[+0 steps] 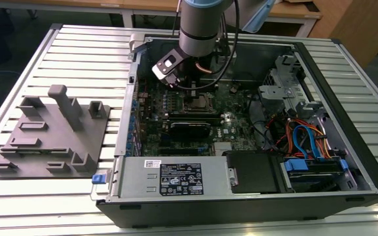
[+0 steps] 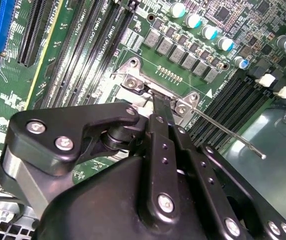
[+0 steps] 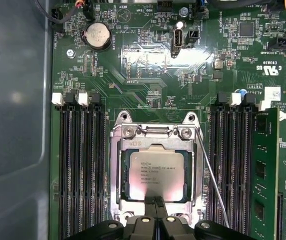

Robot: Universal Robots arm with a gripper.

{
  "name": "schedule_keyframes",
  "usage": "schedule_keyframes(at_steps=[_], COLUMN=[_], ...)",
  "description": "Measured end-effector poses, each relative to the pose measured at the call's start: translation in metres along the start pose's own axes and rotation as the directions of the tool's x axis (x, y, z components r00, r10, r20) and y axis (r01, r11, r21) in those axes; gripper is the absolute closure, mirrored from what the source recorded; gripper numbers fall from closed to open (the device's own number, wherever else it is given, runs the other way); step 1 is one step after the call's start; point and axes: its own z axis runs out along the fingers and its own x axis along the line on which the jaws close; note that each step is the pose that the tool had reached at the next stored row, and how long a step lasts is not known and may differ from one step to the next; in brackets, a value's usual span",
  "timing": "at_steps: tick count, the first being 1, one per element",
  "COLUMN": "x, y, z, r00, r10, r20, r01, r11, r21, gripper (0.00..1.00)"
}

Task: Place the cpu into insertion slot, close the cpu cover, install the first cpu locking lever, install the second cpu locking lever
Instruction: 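Close the cpu cover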

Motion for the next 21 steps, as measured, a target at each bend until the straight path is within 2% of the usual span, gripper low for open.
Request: schedule_keyframes(at_steps=[5, 9, 21], x=[0.0, 0.0, 0.0], y=[-0.0002, 0.0012, 0.0235], z=[-0.004, -0.0046, -0.0049], r00=[1.0, 1.0, 1.0], r10=[0.0, 0.0, 0.0], r20=[0.0007, 0.0007, 0.0007], r01=[0.0, 0.0, 0.0], r11=[1.0, 1.0, 1.0], r21=[0.0006, 0.0007, 0.0009], gripper=[0.9, 0.9, 0.9])
